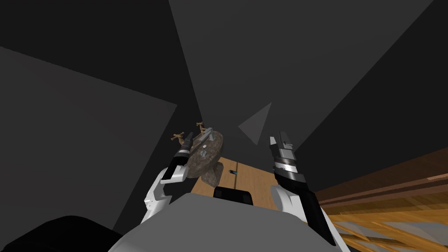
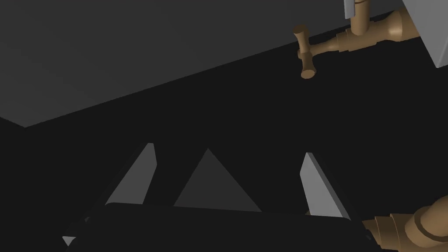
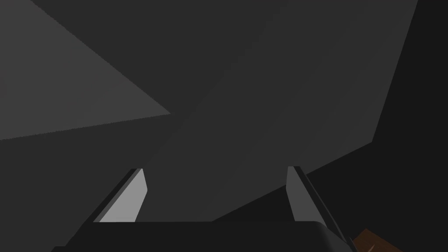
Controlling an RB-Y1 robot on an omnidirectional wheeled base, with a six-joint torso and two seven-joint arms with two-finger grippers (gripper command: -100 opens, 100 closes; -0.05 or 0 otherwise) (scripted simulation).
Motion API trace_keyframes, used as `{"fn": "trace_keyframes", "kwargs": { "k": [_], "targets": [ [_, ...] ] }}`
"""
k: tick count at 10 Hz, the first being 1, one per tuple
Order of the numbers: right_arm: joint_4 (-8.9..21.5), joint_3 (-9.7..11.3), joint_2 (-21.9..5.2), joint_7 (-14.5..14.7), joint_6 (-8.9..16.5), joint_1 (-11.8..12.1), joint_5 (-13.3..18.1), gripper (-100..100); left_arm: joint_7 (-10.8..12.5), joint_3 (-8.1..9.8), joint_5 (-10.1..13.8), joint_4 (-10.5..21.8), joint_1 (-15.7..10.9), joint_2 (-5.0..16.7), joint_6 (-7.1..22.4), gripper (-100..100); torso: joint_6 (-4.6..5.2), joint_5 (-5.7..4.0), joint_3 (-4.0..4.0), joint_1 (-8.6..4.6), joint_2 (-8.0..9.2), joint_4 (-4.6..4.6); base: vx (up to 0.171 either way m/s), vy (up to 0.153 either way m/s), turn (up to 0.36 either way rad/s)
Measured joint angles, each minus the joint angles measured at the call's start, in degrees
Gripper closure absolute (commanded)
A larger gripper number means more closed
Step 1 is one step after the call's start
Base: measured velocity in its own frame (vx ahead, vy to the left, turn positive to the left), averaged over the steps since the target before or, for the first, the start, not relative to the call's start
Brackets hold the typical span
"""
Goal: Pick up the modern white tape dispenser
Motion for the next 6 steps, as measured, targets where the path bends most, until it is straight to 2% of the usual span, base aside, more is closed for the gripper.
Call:
{"fn": "trace_keyframes", "kwargs": {
  "k": [1, 3, 6],
  "targets": [
    [0.0, -0.01, -0.01, 0.0, 0.0, 0.0, 0.0, 0, -0.24, 0.19, 0.01, -0.23, -0.07, 0.05, 1.65, -100, 0.0, 0.05, 0.02, 0.26, 0.04, 0.01, 0.057, -0.073, 0.031],
    [0.0, 0.0, -0.01, 0.0, 0.0, 0.0, 0.0, 0, -1.6, 1.8, 0.11, -0.28, -1.19, 0.64, 5.3, -100, -0.01, 0.05, -0.01, 0.21, -0.01, -0.01, 0.025, -0.076, 0.016],
    [0.0, 0.0, 0.0, 0.0, 0.0, 0.0, 0.0, 0, -3.22, 3.43, 0.15, 0.09, -2.23, 1.15, 10.29, -100, 0.0, 0.03, 0.02, 0.15, 0.04, 0.01, 0.033, -0.114, 0.035]
  ]
}}
